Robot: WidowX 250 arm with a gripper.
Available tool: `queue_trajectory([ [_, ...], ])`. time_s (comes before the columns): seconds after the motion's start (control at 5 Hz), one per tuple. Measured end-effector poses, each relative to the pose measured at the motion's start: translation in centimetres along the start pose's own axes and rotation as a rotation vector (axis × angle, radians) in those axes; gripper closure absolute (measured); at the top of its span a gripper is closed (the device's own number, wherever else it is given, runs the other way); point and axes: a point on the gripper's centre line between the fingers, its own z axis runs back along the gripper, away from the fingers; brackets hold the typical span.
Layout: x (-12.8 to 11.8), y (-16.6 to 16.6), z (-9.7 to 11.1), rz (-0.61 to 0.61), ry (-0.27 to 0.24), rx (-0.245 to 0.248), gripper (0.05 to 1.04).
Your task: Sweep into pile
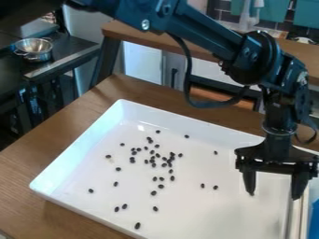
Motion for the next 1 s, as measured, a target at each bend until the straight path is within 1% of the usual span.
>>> queue_trajectory([
  [0.2,-0.54,0.54,-1.59,0.003,0.034,0.026,0.082],
  [0.6,-0.78,0.41,-1.79,-0.011,0.041,0.028,0.082],
  [0.8,-1.13,0.02,-1.81,-0.014,0.054,0.015,0.082],
  [1.0,-1.26,0.01,-1.74,-0.013,0.064,0.017,0.082],
])
